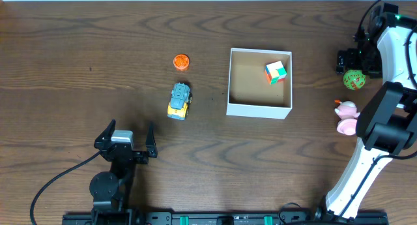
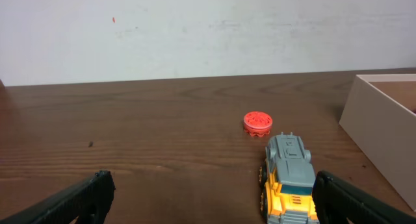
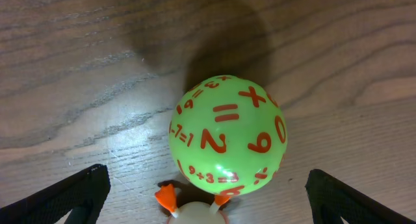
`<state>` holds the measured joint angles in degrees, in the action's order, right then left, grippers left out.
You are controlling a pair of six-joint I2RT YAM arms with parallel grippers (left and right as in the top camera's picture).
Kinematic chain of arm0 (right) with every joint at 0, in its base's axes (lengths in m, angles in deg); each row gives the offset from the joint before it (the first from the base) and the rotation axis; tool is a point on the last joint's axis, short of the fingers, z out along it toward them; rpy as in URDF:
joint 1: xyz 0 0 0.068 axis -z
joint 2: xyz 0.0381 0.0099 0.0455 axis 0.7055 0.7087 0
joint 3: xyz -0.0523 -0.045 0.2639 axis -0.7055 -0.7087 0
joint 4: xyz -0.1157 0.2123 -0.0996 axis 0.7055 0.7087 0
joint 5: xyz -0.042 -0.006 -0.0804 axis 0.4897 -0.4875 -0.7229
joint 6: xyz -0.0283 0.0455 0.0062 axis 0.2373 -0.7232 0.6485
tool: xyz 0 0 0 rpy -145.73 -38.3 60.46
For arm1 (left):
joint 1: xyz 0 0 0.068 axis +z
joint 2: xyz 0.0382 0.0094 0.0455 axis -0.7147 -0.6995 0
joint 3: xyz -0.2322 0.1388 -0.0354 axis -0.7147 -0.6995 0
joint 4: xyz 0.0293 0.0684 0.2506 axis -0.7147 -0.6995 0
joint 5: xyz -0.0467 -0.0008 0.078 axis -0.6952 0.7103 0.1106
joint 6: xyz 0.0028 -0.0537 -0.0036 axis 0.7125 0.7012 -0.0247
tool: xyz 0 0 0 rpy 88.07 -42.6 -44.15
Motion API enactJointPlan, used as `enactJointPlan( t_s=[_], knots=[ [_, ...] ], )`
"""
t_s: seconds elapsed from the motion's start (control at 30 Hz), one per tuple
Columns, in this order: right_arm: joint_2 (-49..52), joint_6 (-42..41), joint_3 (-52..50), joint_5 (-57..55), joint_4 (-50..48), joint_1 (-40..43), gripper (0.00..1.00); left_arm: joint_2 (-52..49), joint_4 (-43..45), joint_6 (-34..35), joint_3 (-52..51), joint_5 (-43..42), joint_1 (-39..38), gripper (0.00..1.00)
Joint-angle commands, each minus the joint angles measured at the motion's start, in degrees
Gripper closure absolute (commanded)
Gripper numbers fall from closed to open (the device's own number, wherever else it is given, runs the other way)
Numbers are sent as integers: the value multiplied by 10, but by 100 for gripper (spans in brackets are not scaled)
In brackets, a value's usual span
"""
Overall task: Pack container
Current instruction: 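Move the right gripper down to the green numbered ball and grasp it, then lift the green ball with the right gripper toward the white box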
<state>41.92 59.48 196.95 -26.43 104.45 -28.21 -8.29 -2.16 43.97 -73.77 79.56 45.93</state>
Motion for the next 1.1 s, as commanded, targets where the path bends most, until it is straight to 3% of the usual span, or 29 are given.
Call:
enactJointPlan(
  t_s=[0.0,1.07],
  knots=[
    [-4,31,-7,-2,-2,6,1,3,-20,-10,-10,-9,1,2],
    [41,57,-8,37,-18,28,4,3,-20,-10,-10,-9,1,2]
  ],
)
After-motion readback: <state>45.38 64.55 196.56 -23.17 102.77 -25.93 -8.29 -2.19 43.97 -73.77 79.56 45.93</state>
